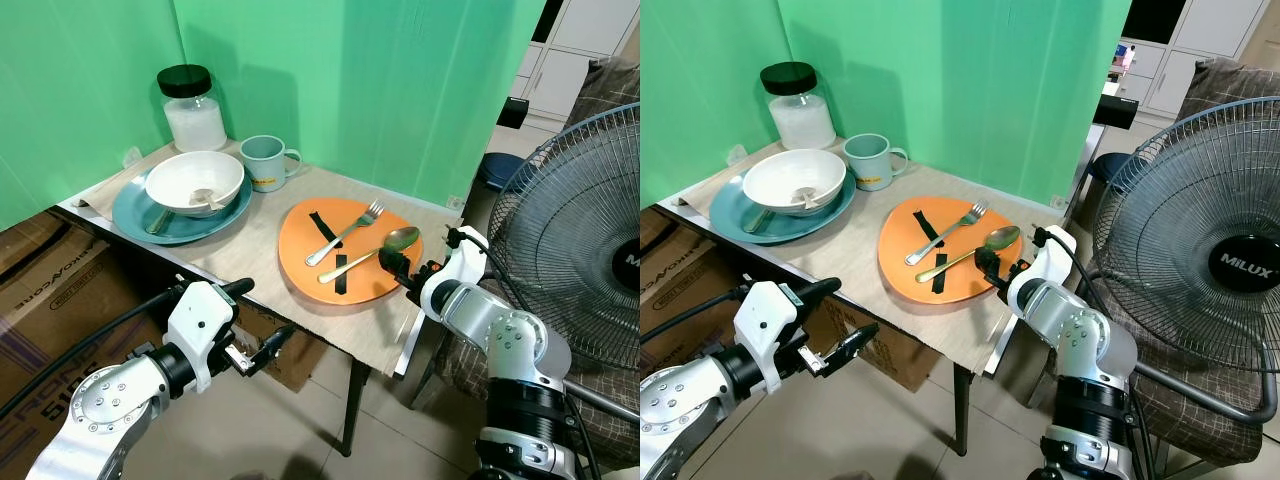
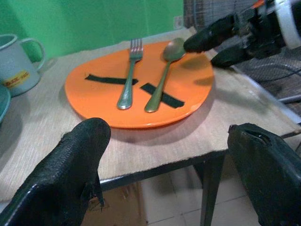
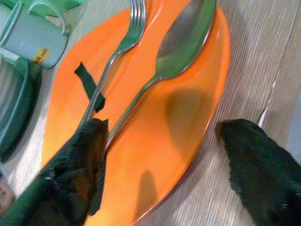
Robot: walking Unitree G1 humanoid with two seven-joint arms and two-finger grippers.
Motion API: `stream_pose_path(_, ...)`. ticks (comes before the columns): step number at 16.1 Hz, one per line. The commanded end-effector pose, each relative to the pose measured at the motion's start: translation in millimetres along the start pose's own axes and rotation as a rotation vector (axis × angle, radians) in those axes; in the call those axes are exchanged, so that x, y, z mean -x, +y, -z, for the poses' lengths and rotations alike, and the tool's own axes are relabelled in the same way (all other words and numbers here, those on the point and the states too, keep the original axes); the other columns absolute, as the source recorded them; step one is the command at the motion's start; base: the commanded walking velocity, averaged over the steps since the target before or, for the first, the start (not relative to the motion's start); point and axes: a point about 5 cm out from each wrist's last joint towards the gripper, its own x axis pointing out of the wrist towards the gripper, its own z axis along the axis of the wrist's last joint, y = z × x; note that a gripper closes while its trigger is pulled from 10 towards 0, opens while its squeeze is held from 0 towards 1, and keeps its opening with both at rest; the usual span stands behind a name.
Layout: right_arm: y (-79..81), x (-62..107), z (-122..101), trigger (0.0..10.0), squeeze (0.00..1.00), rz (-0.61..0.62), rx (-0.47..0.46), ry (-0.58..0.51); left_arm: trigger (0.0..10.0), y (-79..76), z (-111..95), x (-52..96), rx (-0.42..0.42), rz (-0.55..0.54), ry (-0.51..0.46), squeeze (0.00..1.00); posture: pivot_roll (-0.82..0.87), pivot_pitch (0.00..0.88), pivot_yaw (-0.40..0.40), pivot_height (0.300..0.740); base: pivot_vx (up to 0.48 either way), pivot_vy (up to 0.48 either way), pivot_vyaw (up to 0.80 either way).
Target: Setting the table
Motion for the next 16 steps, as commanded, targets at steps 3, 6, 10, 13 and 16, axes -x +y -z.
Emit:
stream_pose_path(3, 5.5, 2.0, -4.7, 1.9, 0.00, -0.031, -0.033, 0.024, 10.0, 3.6, -2.4, 5.0, -0.011, 0.000, 0.010, 0.00, 0.09, 0.000, -0.005, 0.740, 0.000, 0.000, 0.00)
stream_pose_path(6, 8.1, 6.1, -11.8, 3.2, 0.00, -0.046, -0.026, 0.015, 10.0, 5.7, -2.9, 6.3, -0.015, -0.007, 0.014, 0.00, 0.09, 0.000, -0.004, 0.740, 0.000, 0.000, 0.00)
stream_pose_path(10, 13.3, 6.9, -10.8, 1.4, 0.00, -0.091, -0.052, 0.037, 10.0, 8.5, -2.9, 6.7, -0.023, -0.014, 0.016, 0.00, 0.09, 0.000, -0.002, 0.740, 0.000, 0.000, 0.00)
stream_pose_path(13, 10.0, 5.2, -2.4, 1.1, 0.00, -0.092, -0.090, 0.087, 10.0, 8.7, -3.0, 5.9, -0.023, -0.017, 0.014, 0.00, 0.09, 0.000, -0.005, 0.740, 0.000, 0.000, 0.00)
stream_pose_path(16, 3.1, 2.5, 7.4, 3.4, 0.00, -0.072, -0.131, 0.118, 10.0, 7.9, -2.1, 5.2, -0.019, -0.017, 0.015, 0.00, 0.09, 0.000, -0.005, 0.740, 0.000, 0.000, 0.00)
